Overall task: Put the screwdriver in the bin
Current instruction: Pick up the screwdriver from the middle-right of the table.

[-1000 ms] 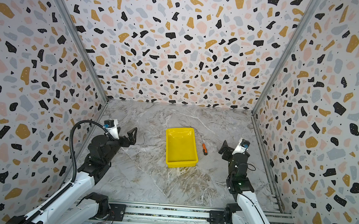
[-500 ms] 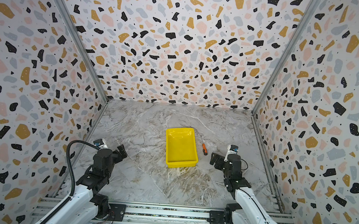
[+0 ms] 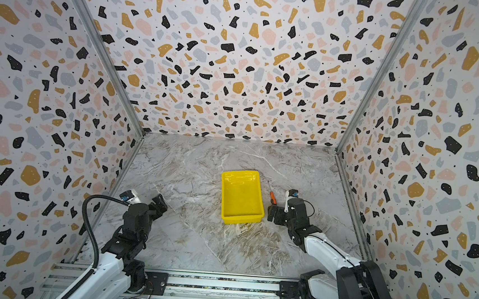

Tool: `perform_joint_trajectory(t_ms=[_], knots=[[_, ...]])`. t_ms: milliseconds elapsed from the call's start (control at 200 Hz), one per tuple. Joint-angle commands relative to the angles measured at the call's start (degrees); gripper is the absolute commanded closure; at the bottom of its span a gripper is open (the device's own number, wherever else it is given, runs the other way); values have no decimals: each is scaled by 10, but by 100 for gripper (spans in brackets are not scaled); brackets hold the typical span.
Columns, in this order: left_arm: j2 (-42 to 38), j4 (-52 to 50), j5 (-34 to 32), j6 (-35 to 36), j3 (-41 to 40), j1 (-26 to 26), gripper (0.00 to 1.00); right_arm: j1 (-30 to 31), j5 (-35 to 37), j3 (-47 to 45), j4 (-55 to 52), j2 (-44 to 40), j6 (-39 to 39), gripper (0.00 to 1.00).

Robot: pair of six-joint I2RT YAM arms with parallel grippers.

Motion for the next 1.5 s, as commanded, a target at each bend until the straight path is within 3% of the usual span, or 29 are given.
perform_joint_trajectory(t_ms=[0,230,501,666,816,1497], knots=[[-4,19,-15,-6,-3,1,9,-22,-22,50,-13,41,-11,3],[-4,18,-36,-11,-6,2,8,-44,-64,144,-71,130,-34,8],[-3,17,-42,-10,-5,1,8,-50,-114,206,-103,207,-30,21],[-3,17,-42,-10,-5,1,8,-39,-77,214,-109,226,-45,50],[0,21,-42,-10,-5,1,8,-24,-35,226,-128,234,-67,50],[6,15,-55,-14,-3,2,7,0,-1,225,-126,253,-65,55]])
